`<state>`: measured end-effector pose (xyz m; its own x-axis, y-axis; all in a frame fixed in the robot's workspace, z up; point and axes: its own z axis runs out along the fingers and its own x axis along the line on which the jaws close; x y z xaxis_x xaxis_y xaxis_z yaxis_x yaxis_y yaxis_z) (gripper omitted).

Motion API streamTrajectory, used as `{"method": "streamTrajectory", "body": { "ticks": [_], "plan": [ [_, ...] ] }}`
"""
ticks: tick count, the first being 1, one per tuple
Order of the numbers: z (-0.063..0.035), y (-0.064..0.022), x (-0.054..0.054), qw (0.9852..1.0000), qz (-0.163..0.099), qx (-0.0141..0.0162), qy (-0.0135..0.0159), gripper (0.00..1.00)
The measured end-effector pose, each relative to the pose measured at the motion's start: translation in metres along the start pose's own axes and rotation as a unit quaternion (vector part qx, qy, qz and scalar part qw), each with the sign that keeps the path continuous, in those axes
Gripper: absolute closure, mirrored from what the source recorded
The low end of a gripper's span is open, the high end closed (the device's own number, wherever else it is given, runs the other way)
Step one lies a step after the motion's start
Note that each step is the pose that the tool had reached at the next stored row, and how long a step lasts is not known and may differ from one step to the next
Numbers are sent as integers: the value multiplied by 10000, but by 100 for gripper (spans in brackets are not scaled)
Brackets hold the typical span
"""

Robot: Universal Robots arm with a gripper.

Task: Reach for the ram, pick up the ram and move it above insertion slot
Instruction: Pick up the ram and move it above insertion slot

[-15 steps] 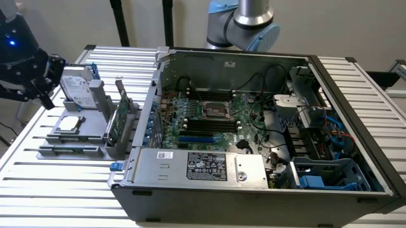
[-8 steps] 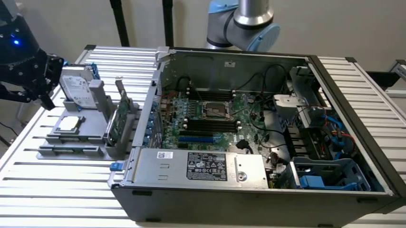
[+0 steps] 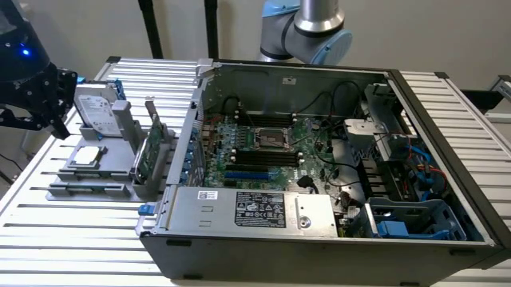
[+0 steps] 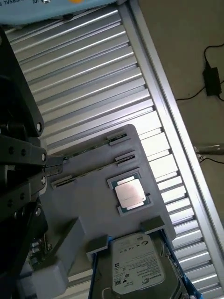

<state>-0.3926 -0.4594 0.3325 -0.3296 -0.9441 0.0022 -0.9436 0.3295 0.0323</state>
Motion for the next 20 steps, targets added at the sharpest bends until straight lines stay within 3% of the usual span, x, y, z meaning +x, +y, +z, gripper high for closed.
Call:
{"method": "streamTrajectory", "body": {
  "ticks": [5, 10, 15, 20],
  "plan": [
    [9, 0, 0, 9989, -460, 9, 12, 89],
    [19, 0, 0, 9959, -908, 15, 24, 89],
    [30, -1, 0, 9906, -1365, 20, 38, 89],
    [39, -1, 0, 9835, -1809, 24, 51, 89]
  ]
}}
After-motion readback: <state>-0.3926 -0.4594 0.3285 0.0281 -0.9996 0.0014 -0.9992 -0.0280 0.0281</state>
